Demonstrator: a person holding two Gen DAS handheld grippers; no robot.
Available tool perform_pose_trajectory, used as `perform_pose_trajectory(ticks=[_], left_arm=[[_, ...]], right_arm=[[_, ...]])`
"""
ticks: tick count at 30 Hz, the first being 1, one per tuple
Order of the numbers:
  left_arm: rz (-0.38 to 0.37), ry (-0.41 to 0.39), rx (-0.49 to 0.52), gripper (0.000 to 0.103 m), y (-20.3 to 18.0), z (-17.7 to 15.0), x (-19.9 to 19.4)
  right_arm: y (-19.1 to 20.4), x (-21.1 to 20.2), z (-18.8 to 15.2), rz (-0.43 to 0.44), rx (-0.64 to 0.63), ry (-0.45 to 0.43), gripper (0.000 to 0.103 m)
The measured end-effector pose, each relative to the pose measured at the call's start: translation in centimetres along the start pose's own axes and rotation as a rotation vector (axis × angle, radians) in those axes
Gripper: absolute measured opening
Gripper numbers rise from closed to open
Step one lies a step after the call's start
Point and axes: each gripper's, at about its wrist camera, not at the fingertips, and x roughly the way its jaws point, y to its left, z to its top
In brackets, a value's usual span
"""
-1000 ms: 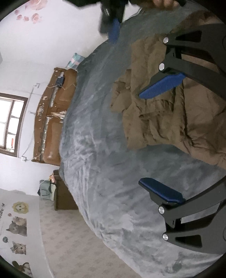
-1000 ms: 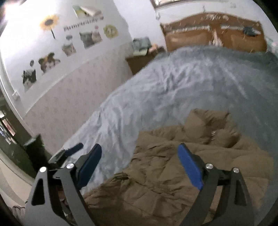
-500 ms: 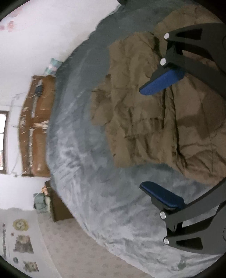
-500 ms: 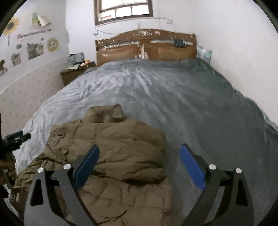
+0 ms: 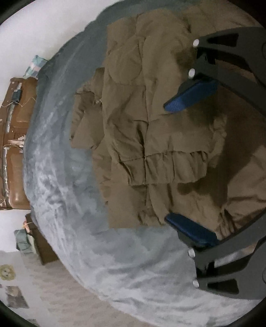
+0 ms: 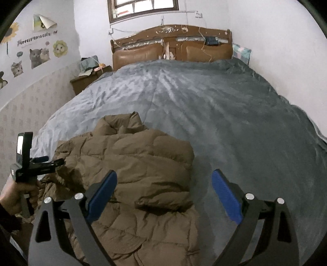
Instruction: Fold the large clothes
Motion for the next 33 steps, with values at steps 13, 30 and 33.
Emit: perform_pose_trajectory(ticks=[13, 30, 33], left_arm=[[-0.008, -0.169, -0.062, 0.002, 3.3, 0.5, -4.7], [0.097, -0.261, 0.004, 0.093, 1.3, 2.0, -6.5], [0.049, -0.223, 0.004, 0.094, -1.5, 2.7, -2.6]], right_arm=[[0.2, 3.6, -0.6, -0.054, -0.025, 0.033, 0.094], [7.7, 11.7, 1.0, 0.006, -0.016, 0.049, 0.094], [9.4, 14.7, 1.1, -0.024, -0.052, 0.054, 0.094]])
